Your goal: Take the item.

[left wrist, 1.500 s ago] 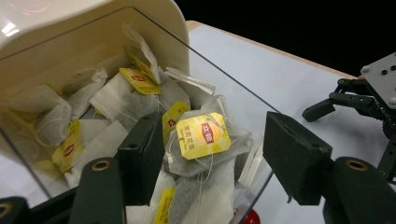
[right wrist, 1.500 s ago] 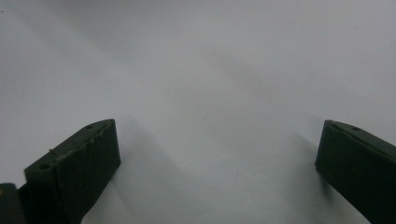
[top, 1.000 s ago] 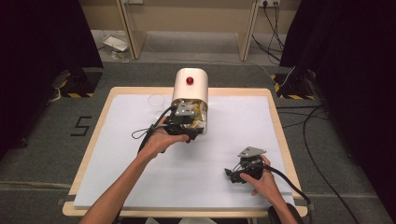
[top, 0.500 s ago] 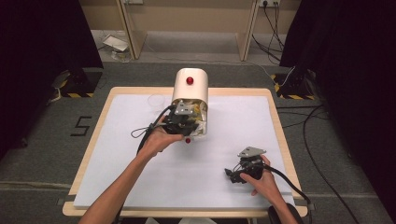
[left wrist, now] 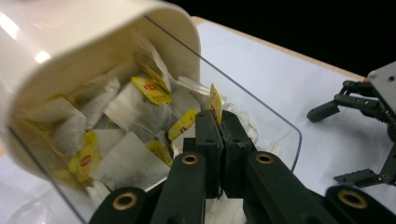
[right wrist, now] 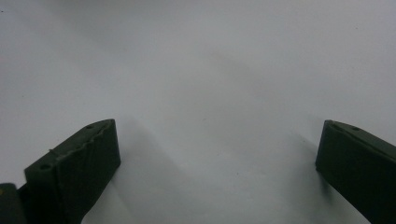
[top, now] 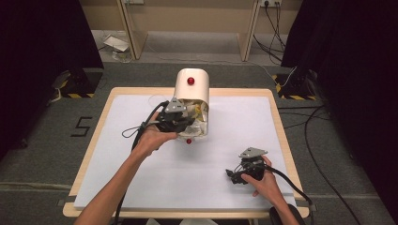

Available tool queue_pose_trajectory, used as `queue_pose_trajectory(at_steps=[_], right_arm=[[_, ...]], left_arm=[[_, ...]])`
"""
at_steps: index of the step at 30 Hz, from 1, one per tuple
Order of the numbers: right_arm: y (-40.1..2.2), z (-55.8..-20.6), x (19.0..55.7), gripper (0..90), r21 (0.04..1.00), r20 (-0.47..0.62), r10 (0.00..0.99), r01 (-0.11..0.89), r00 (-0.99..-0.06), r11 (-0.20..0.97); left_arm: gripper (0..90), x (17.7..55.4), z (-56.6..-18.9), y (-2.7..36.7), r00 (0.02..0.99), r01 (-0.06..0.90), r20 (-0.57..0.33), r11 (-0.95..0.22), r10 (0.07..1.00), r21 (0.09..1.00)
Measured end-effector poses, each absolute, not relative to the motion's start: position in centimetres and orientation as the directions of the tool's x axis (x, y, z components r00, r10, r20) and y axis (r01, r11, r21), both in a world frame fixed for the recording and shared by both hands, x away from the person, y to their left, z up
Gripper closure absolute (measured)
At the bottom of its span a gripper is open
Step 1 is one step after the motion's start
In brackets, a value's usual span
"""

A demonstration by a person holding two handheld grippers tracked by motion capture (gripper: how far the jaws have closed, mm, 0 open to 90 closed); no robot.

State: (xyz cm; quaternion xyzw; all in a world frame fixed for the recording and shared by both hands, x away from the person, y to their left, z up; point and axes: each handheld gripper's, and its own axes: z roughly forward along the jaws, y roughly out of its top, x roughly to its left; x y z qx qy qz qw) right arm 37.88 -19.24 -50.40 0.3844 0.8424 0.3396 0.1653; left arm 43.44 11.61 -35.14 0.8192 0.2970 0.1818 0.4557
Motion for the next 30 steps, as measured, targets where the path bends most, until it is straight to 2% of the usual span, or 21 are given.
queue_pose_trajectory(at_steps=[9,19,30], right_arm=[[-19.2,-50.4,37.9,0.3,0.699,-0.018,0.76,0.535,-0.65,0.474],[-19.2,-50.4,37.9,0.3,0.699,-0.018,0.76,0.535,-0.65,0.474],[-19.2,-50.4,37.9,0.3,0.699,-0.017,0.76,0.536,-0.649,0.474]], left_arm=[[87.3,42.8,-33.2,14.4,0.742,0.31,0.007,-0.353,0.671,0.883],[87.3,42.2,-32.7,16.1,0.734,0.307,0.002,-0.334,0.679,0.891],[87.1,43.4,-33.1,20.3,0.645,0.343,-0.008,-0.281,0.764,0.896]])
